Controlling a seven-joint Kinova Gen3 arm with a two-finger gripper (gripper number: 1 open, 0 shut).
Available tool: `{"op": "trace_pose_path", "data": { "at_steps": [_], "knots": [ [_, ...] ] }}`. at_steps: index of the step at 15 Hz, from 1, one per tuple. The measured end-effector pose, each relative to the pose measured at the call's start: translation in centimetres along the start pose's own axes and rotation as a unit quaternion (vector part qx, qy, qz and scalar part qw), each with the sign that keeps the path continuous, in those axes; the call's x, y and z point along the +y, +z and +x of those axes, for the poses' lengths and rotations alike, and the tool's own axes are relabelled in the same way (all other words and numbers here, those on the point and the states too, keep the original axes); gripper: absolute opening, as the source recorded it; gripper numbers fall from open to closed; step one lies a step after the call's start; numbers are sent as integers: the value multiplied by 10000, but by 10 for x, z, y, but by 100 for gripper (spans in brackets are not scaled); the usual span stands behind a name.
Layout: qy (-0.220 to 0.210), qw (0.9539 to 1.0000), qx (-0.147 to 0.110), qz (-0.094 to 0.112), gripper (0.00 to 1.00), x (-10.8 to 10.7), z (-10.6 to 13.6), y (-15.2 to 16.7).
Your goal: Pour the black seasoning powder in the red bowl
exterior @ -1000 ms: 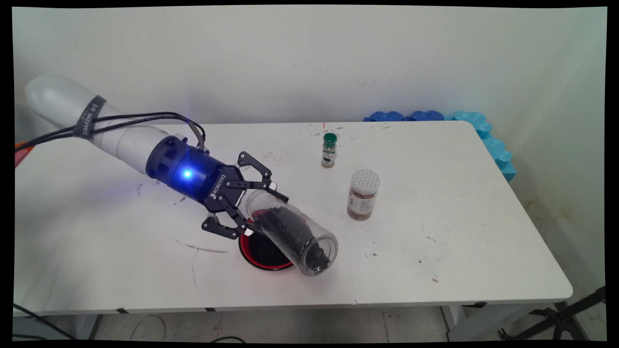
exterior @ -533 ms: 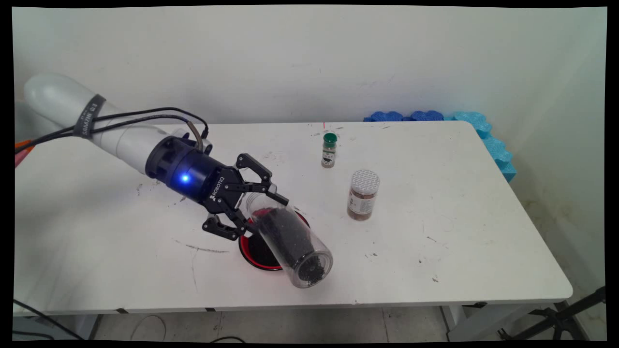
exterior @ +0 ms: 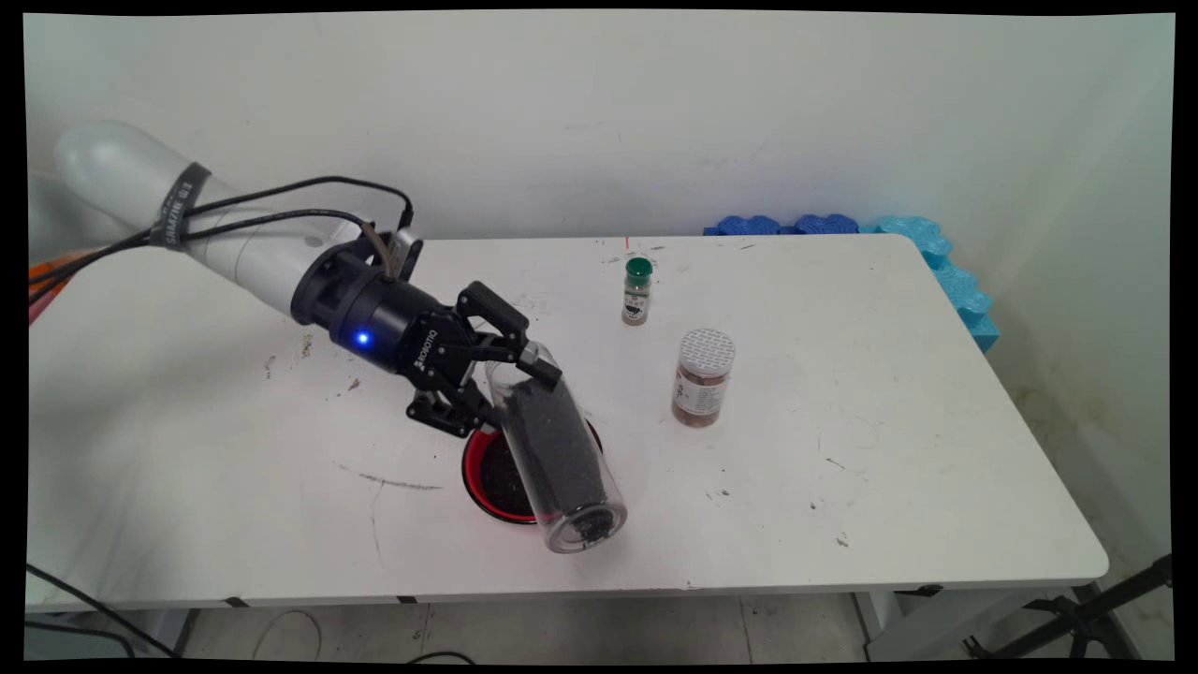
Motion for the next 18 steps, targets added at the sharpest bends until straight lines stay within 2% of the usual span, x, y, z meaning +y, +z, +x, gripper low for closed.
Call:
{"op": "trace_pose_path", "data": {
  "at_steps": [3, 5, 7, 10, 12, 15, 16, 17, 18],
  "knots": [
    [683, 9976, 95, 85, 0, 8, 3, -5],
    [1127, 9934, 186, 140, 0, 14, 5, -9],
    [1612, 9863, 300, 177, 0, 23, 7, -14],
    [2266, 9728, 440, 205, 0, 38, 7, -20],
    [2757, 9595, 515, 258, 0, 48, 7, -25],
    [3444, 9361, 632, 343, 0, 61, 7, -32],
    [3578, 9308, 657, 359, 0, 64, 7, -33],
    [3778, 9225, 692, 385, 0, 68, 8, -35],
    [4009, 9122, 734, 416, 0, 72, 8, -38]
  ]
}}
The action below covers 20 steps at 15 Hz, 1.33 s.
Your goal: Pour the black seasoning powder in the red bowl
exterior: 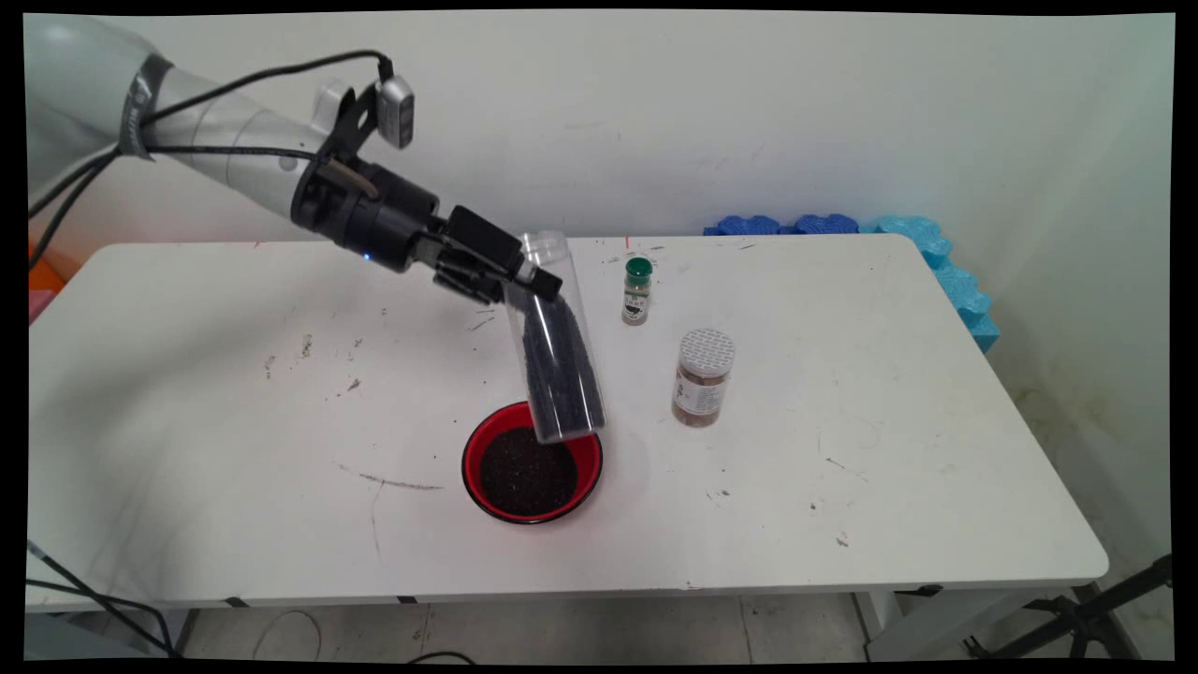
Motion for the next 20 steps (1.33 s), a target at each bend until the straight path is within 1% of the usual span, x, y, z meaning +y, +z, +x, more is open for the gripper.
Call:
{"op": "trace_pose_path", "data": {
  "at_steps": [2, 3, 5, 7, 9, 11, 15, 17, 18, 20],
  "knots": [
    [470, 9988, 70, 74, 0, 4, 7, -4],
    [728, 9972, 100, 126, 0, 6, 10, -6],
    [1204, 9923, 153, 239, 0, 8, 17, -10],
    [1668, 9851, 202, 368, 0, 10, 24, -14],
    [2163, 9746, 258, 521, 0, 12, 32, -18],
    [2611, 9625, 316, 670, 0, 13, 40, -22],
    [3400, 9347, 438, 944, 0, 13, 55, -27],
    [3641, 9240, 490, 1065, 0, 10, 58, -28],
    [3695, 9214, 492, 1101, 0, 8, 59, -28],
    [3851, 9137, 499, 1201, 0, 3, 60, -28]
  ]
}}
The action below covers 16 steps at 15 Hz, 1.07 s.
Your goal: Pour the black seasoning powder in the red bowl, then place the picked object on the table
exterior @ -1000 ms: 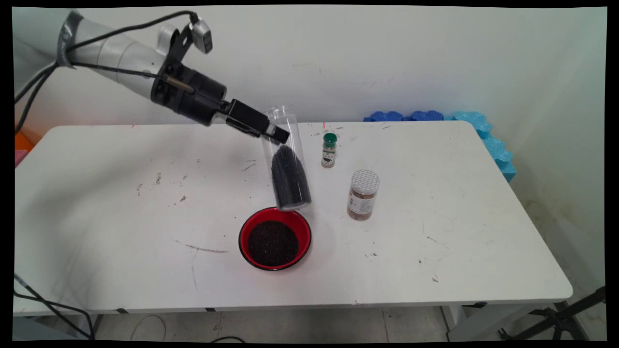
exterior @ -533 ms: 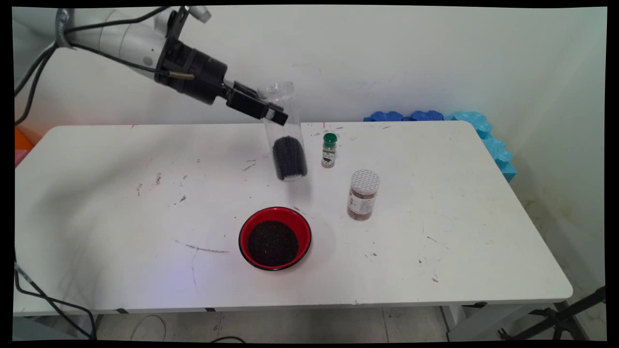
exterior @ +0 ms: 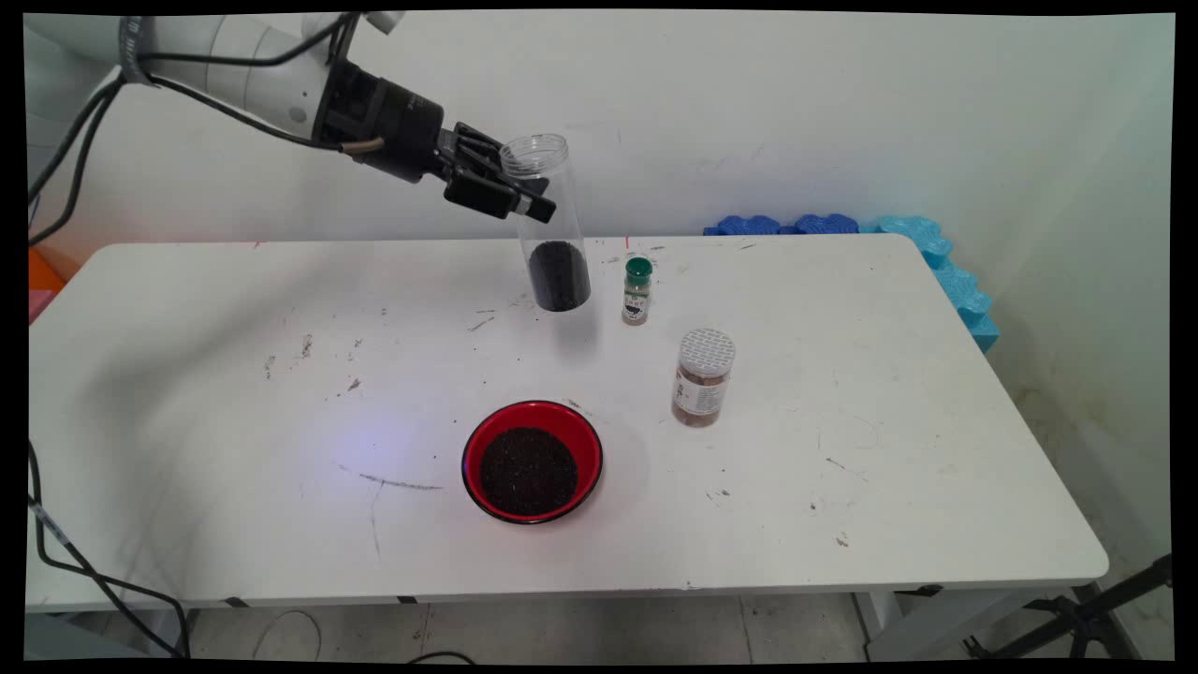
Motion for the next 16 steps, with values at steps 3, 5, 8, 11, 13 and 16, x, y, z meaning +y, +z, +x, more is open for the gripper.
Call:
{"op": "trace_pose_path", "data": {
  "at_steps": [3, 5, 8, 11, 13, 16],
  "knots": [
    [196, 9998, 0, 95, 0, -5, -5, 3],
    [274, 9995, 1, 145, 0, -7, -8, 5],
    [335, 9993, -10, 194, 0, -9, -13, 8],
    [378, 9990, -53, 214, 0, -10, -21, 11],
    [397, 9989, -103, 207, 0, -10, -31, 15],
    [410, 9988, -167, 194, 0, -9, -46, 22]
  ]
}}
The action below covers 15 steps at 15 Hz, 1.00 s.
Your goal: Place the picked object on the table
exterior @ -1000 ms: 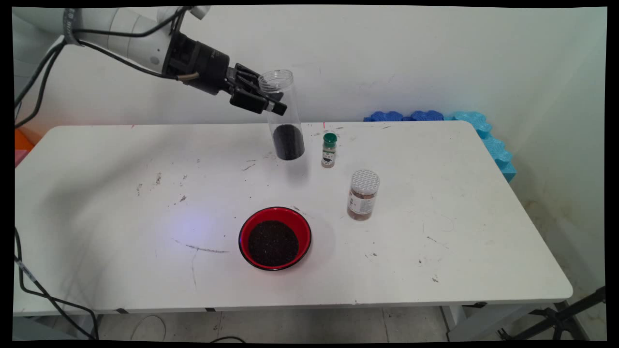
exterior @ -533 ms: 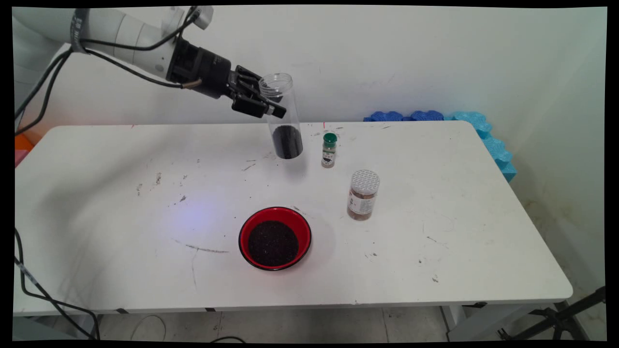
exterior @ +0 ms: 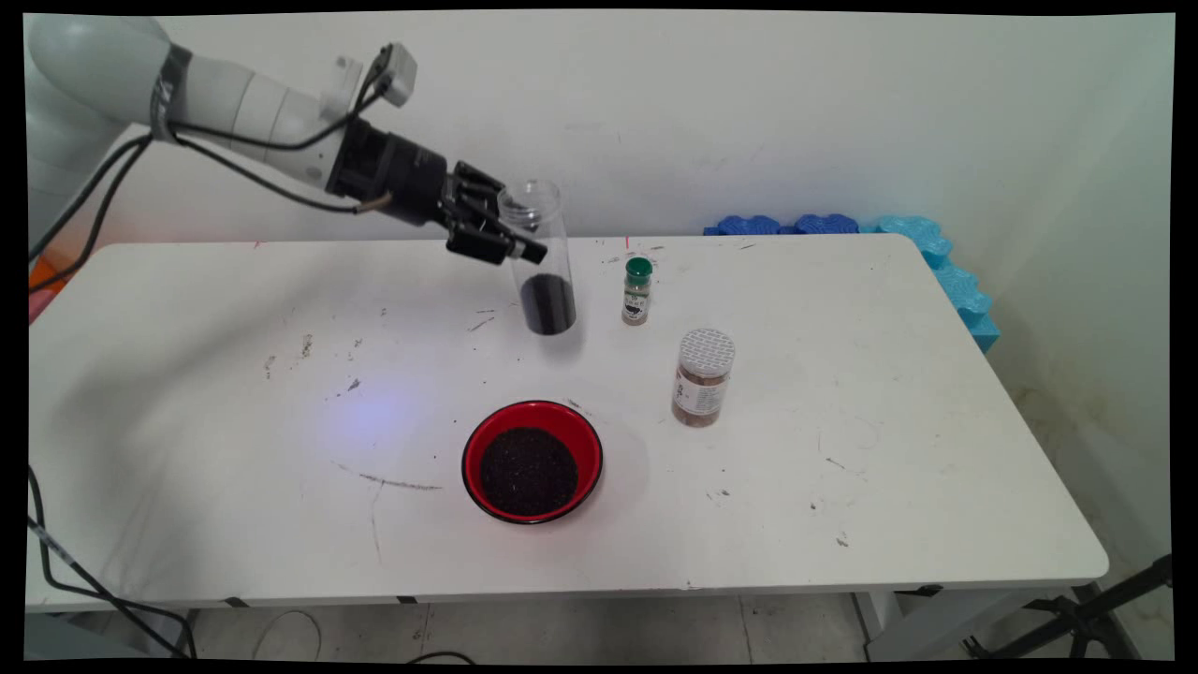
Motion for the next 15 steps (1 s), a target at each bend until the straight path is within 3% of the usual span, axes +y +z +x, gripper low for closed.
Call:
{"op": "trace_pose_path", "data": {
  "at_steps": [15],
  "knots": [
    [170, 9994, -253, -143, 0, 8, -55, 34]
  ]
}}
